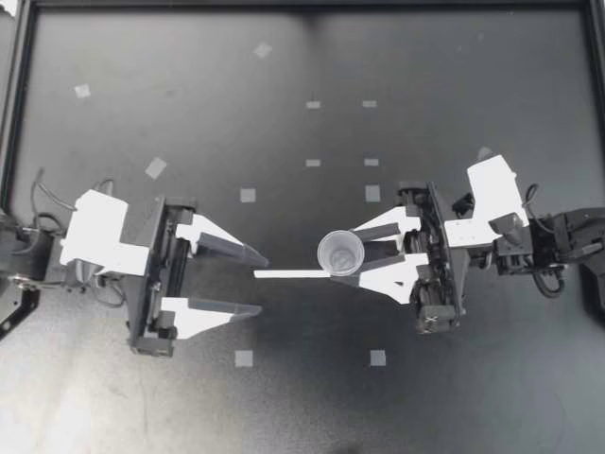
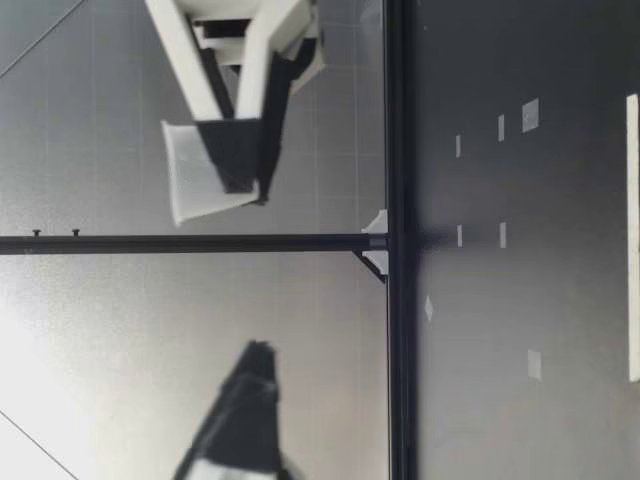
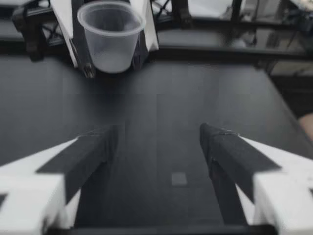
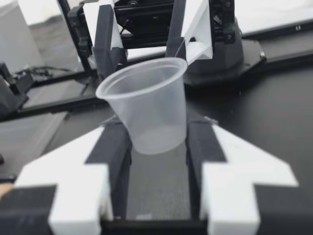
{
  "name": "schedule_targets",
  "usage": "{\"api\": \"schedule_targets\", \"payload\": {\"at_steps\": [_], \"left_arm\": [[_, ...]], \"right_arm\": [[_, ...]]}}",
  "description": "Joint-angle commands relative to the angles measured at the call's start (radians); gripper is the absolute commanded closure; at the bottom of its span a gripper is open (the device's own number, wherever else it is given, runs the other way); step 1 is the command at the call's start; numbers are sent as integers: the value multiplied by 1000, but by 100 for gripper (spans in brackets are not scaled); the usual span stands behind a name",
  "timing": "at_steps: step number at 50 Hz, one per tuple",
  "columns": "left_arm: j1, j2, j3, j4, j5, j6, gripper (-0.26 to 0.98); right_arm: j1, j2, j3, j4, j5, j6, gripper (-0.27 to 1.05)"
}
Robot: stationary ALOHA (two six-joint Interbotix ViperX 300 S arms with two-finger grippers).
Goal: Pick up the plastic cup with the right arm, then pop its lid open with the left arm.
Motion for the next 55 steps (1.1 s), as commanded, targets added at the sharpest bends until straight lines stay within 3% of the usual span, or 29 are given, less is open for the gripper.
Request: {"api": "schedule_targets", "payload": {"at_steps": [1, 55], "left_arm": [[0, 5, -17, 0, -3, 3, 12], [0, 37, -37, 0, 2, 5, 12]], "right_arm": [[-3, -6, -21, -2, 17, 2, 45], [-3, 3, -48, -2, 89, -2, 45]]}}
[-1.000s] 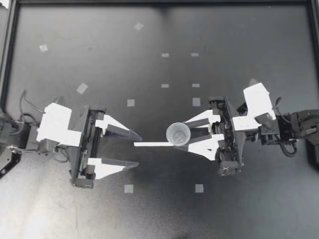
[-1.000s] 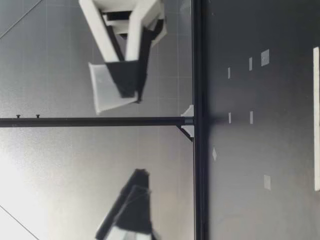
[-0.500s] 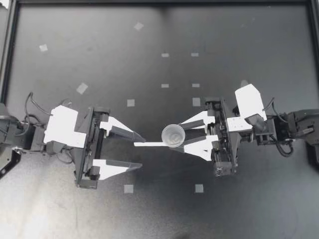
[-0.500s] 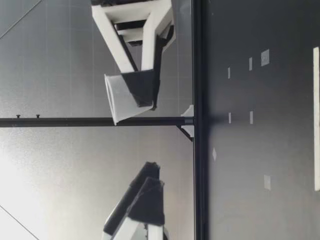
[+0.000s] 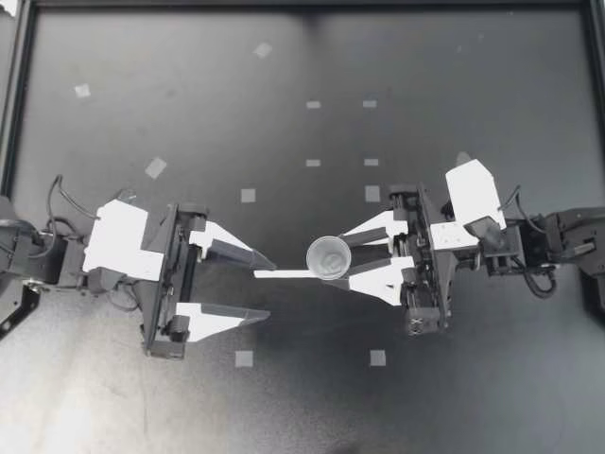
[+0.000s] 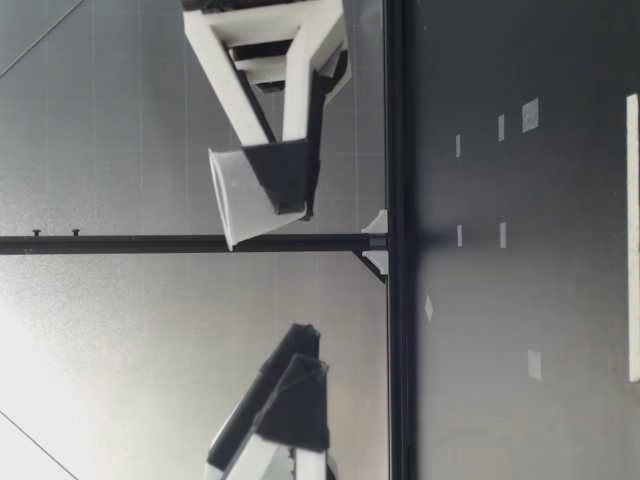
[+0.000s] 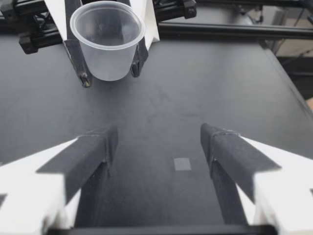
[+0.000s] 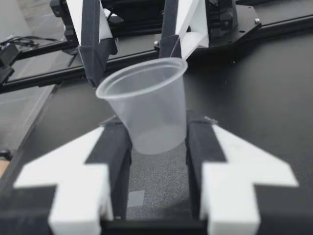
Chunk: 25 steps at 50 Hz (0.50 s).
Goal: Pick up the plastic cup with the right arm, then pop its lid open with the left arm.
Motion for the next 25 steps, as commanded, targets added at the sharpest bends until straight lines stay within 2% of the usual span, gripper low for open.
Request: {"api": "schedule_targets", "payload": {"at_steps": [1, 25], "left_arm": [[0, -11, -20, 0, -3, 0, 12], [0, -12, -21, 0, -3, 5, 12]], "right_arm": [[-3, -11, -18, -3, -6, -2, 45], [-3, -9, -18, -3, -6, -5, 45]]}}
